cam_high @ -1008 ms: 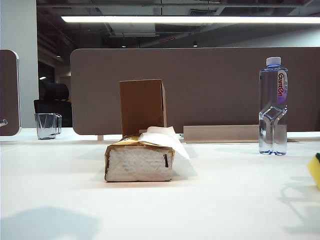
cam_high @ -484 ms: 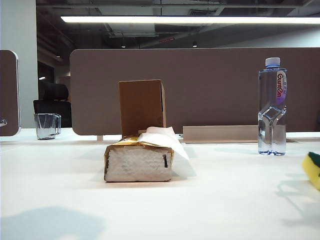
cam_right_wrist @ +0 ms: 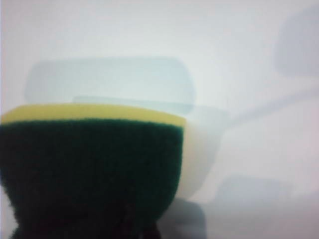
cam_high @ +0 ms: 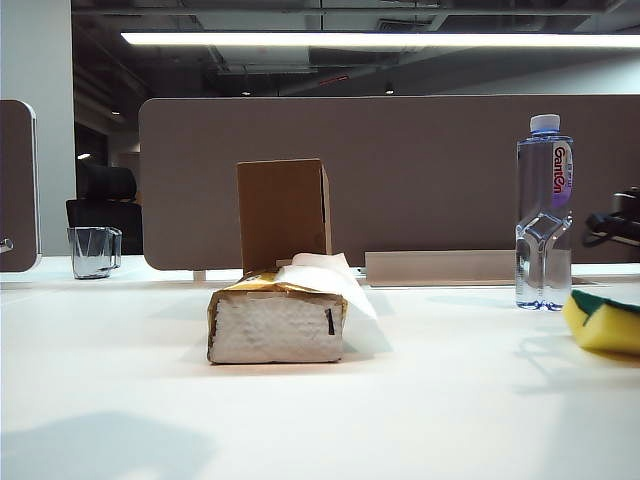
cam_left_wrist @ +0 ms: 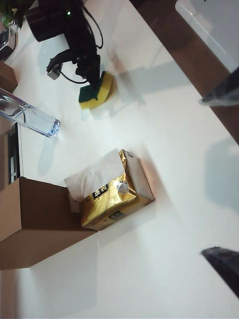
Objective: Move the sponge from left to right to wipe the table, avoiding obstacles on the table, and finally reaching the bottle of mineral water.
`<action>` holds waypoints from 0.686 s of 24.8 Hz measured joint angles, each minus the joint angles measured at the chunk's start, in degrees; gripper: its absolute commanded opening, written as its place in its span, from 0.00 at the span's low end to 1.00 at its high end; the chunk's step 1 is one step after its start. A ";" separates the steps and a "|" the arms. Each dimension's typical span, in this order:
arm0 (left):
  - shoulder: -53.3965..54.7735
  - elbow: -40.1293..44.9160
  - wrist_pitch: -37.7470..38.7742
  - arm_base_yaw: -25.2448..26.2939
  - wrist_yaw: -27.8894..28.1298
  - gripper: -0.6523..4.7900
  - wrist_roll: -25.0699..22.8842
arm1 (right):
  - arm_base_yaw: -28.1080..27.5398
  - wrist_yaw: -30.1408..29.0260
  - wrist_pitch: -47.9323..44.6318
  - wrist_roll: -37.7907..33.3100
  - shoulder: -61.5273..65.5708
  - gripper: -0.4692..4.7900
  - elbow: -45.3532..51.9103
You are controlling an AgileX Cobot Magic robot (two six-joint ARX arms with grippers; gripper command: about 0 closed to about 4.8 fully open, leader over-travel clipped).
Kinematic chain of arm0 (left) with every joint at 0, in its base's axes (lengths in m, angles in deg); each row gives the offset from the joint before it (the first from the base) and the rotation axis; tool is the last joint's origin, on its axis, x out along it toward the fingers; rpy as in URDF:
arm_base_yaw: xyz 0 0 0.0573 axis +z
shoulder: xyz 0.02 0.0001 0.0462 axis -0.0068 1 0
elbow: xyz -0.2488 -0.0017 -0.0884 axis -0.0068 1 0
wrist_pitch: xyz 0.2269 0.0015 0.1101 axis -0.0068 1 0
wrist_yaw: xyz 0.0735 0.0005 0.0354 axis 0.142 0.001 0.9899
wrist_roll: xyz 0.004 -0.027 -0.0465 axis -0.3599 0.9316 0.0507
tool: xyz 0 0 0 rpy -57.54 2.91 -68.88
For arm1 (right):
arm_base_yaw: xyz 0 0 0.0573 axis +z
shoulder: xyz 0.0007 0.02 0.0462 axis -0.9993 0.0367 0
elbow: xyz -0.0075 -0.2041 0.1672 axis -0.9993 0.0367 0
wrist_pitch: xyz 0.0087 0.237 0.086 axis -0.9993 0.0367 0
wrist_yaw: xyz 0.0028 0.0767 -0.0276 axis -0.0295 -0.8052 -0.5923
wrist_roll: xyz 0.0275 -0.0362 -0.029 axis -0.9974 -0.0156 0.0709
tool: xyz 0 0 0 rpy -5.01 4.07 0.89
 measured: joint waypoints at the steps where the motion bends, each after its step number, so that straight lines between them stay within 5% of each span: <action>1: 0.02 0.00 0.00 0.00 0.00 0.79 0.00 | -0.02 0.11 -0.13 -0.02 1.05 0.08 -1.03; 17: 0.00 0.00 -0.11 0.00 0.22 0.79 0.00 | -2.08 -0.42 -0.70 0.92 13.94 0.08 -15.58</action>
